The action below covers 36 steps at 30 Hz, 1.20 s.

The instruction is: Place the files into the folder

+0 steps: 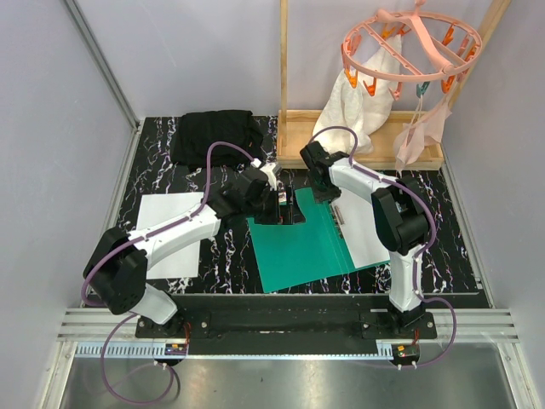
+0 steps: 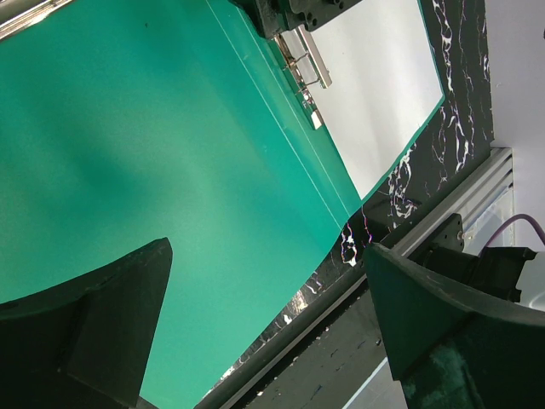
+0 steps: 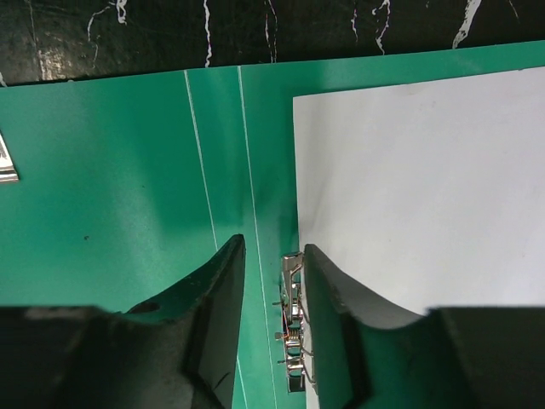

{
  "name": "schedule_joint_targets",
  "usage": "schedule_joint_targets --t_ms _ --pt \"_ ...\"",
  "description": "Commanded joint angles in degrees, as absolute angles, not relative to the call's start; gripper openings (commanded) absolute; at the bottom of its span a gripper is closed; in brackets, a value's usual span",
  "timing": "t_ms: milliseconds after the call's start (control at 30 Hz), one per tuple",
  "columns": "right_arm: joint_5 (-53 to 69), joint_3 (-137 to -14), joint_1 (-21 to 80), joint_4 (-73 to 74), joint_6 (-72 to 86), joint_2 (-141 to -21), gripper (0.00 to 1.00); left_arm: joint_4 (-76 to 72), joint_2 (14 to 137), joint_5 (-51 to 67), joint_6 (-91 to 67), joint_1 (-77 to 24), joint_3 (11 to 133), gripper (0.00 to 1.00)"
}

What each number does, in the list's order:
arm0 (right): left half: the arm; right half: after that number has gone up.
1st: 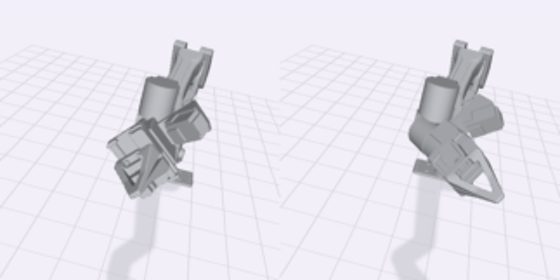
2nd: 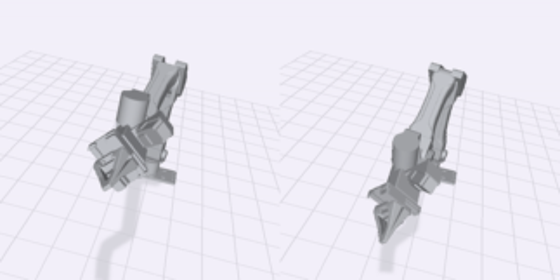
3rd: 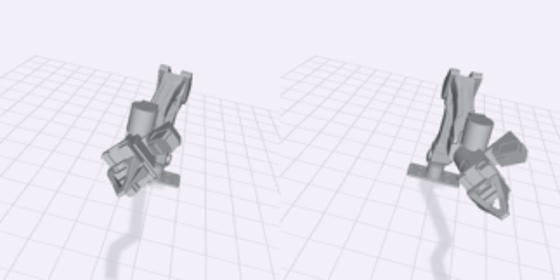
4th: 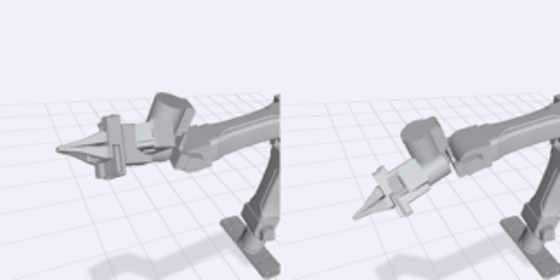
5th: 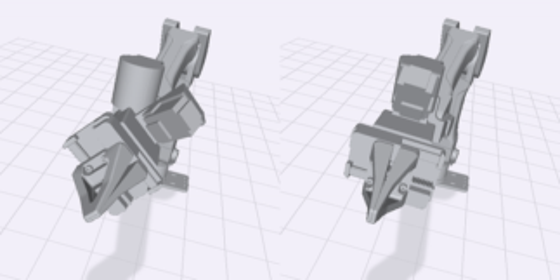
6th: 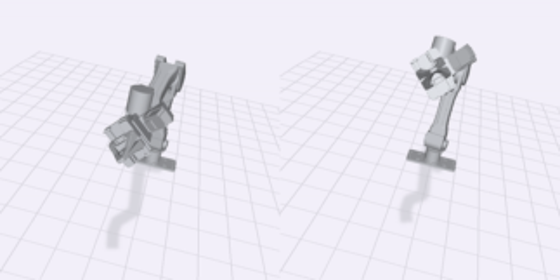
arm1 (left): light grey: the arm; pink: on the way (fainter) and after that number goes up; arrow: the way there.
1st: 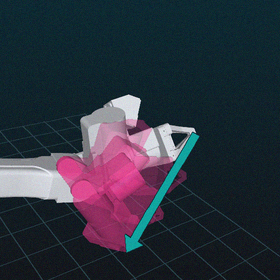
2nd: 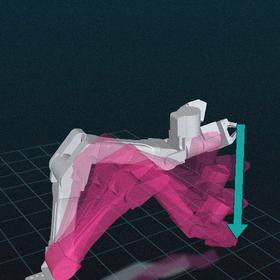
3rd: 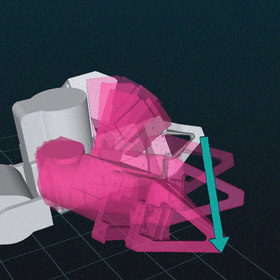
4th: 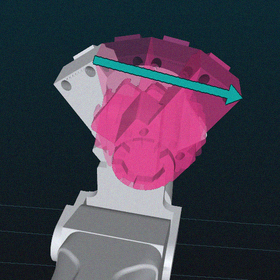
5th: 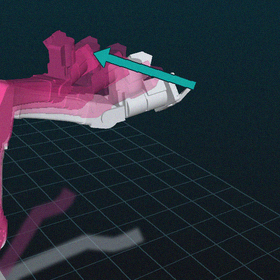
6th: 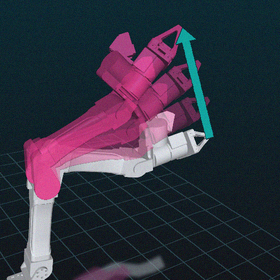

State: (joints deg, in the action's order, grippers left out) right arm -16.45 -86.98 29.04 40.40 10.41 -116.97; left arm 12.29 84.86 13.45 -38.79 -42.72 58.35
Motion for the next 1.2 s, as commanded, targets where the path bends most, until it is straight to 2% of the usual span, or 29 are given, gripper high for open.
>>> schedule_joint_targets --t_ms 0,300,633,800,1167 --pt "-17.3 -87.0 29.2 38.9 10.9 -116.9 0.38 9.8 84.6 13.8 -37.4 -42.6 58.8 0.99" --pt "-18.2 -87.1 29.2 39.2 10.7 -117.1 0.42 9.9 84.0 14.5 -37.1 -42.0 58.7 0.99" --pt "-18.5 -86.8 29.1 39.2 10.9 -117.2 0.36 9.5 83.8 14.9 -37.4 -41.8 58.1 0.99" --pt "-18.8 -87.1 29.1 39.2 10.9 -117.1 0.24 9.5 83.8 14.9 -37.5 -41.7 58.2 0.99" --pt "-19.4 -85.6 29.1 40.0 10.8 -111.5 0.10 6.9 87.1 14.9 -39.1 -41.7 57.6 0.99"
